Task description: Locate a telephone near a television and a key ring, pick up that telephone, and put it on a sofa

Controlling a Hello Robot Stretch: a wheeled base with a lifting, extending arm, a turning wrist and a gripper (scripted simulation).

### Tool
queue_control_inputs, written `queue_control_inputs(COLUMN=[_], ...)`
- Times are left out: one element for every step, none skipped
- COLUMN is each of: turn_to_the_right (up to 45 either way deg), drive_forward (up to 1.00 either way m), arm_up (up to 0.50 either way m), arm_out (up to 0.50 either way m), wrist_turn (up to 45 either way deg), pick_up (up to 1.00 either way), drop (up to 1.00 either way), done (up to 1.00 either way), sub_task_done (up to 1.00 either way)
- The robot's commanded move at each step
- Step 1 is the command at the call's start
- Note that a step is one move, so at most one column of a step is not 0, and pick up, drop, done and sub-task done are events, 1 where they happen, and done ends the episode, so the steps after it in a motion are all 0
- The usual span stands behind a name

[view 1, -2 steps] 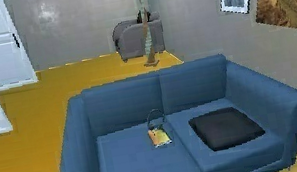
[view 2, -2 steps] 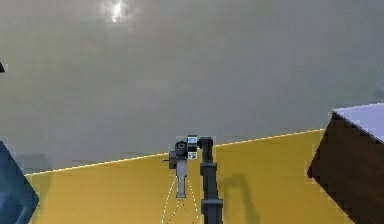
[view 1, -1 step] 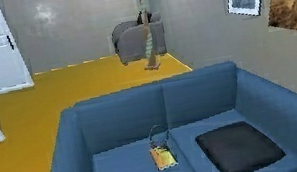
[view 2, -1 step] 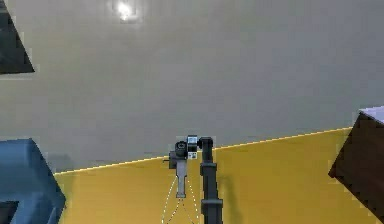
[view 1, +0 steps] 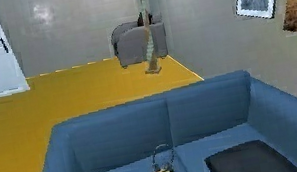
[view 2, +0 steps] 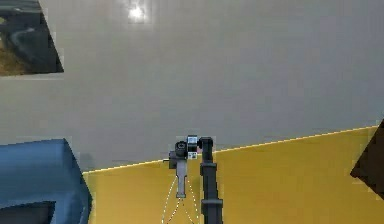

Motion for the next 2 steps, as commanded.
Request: queue_control_inputs(turn_to_the_right=[45.0,45.0], drive_forward=[0.00,0.00], arm_up=[0.00,0.00], arm_out=[0.00,0.00], wrist_turn=[0.0,0.0], pick_up=[0.00,0.00], drop=[0.00,0.00], done=[0.00,0.00], sub_task_done=[0.00,0.00])
